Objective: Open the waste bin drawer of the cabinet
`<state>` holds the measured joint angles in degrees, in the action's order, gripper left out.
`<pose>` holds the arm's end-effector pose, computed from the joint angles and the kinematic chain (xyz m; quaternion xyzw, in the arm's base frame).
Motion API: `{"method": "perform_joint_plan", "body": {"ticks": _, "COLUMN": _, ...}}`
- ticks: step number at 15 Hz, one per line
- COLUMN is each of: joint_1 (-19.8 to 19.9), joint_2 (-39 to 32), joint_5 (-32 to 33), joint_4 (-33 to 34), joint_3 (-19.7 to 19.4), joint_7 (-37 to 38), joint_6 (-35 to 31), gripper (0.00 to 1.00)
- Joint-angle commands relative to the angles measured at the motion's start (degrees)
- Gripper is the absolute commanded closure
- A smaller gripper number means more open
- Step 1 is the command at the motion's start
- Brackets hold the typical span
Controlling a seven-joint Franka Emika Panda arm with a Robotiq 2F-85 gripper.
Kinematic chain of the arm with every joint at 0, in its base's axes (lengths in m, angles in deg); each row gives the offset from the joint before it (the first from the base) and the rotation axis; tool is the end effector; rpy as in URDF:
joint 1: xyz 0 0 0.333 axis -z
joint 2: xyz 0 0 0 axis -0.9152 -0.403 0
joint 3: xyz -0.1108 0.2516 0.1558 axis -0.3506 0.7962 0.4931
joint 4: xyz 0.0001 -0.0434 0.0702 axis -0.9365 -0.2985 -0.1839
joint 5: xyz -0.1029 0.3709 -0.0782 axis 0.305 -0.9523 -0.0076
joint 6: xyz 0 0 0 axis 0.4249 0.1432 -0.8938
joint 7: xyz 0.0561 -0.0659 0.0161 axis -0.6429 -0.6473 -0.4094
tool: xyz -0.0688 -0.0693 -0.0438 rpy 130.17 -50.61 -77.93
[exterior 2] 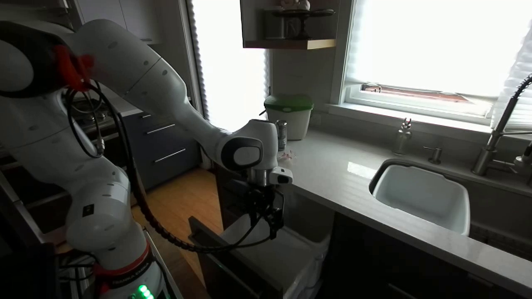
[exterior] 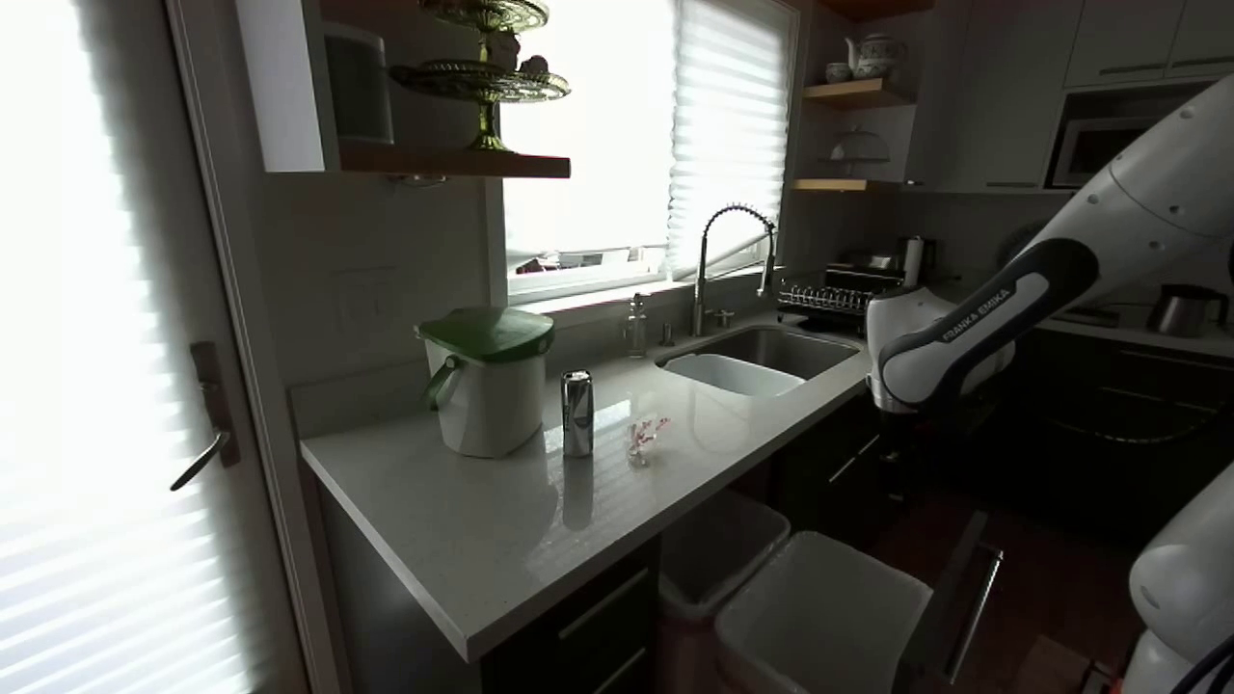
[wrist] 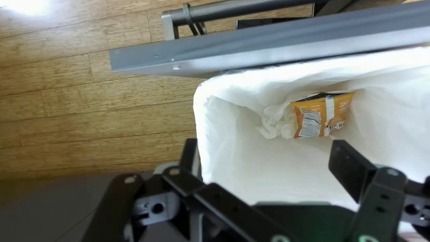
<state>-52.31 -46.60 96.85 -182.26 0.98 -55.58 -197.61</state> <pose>0.3577 -0.1723 0.3085 0.9920 0.0092 -0.0823 0.0955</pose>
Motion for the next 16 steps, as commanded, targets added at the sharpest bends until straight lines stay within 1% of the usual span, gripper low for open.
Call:
{"method": "perform_joint_plan", "body": {"ticks": 1, "joint_1": -2.0, "joint_2": 4.5, "joint_5": -1.7, "joint_4": 0.6, "joint_3": 3.4, "joint_7": 5.2, "joint_6": 8.0, "gripper": 0.0}}
{"method": "perform_joint_plan", "body": {"ticks": 4, "joint_1": -4.8, "joint_2": 7.0, "joint_5": -6.0, "joint_4": 2.1, "joint_3": 6.2, "joint_7": 8.5, "joint_6": 14.3, "gripper": 0.0}}
{"method": "perform_joint_plan", "body": {"ticks": 7, "joint_1": -7.0, "joint_2": 8.2, "joint_5": -11.1, "joint_4": 4.6, "joint_3": 8.1, "joint_7": 12.4, "joint_6": 17.8, "gripper": 0.0}}
{"method": "perform_joint_plan", "body": {"ticks": 11, "joint_1": -7.8, "joint_2": 9.6, "joint_5": -15.6, "joint_4": 7.3, "joint_3": 9.4, "joint_7": 18.9, "joint_6": 21.0, "gripper": 0.0}}
{"method": "perform_joint_plan", "body": {"ticks": 13, "joint_1": -7.8, "joint_2": 11.1, "joint_5": -18.4, "joint_4": 7.7, "joint_3": 9.4, "joint_7": 21.4, "joint_6": 20.6, "gripper": 0.0}}
{"method": "perform_joint_plan", "body": {"ticks": 14, "joint_1": -7.7, "joint_2": 12.7, "joint_5": -19.7, "joint_4": 6.9, "joint_3": 9.1, "joint_7": 22.4, "joint_6": 18.2, "gripper": 0.0}}
{"method": "perform_joint_plan", "body": {"ticks": 16, "joint_1": -7.3, "joint_2": 15.6, "joint_5": -20.6, "joint_4": 5.8, "joint_3": 9.4, "joint_7": 24.1, "joint_6": 16.4, "gripper": 0.0}}
